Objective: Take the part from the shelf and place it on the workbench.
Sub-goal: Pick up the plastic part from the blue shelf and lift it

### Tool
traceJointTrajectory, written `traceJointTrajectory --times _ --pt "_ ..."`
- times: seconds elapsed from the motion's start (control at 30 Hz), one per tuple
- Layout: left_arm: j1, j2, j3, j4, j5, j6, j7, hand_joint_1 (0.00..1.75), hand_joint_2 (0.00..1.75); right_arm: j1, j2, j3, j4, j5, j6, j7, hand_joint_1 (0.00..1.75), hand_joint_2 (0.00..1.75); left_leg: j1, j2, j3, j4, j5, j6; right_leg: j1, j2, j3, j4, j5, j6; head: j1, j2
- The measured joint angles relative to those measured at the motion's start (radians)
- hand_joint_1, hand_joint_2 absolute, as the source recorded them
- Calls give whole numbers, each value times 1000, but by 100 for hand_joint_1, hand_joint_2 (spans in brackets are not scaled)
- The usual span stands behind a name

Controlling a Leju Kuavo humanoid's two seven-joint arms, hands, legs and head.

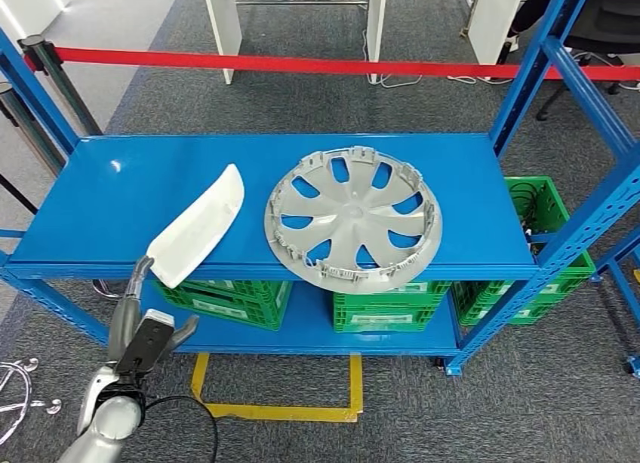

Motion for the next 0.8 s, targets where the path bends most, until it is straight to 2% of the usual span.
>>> traceJointTrajectory --times 0.4,0.8 --pt "-28 40 -38 -48 -207 31 75 0 175 0 -1 0 5 2 14 -1 0 0 0 0 0 0 0 0 0 0 0 0 0 0 0 0" --pt "-34 64 -83 -82 -270 25 129 0 175 2 -2 0 6 6 28 -4 0 0 0 0 0 0 0 0 0 0 0 0 0 0 0 0"
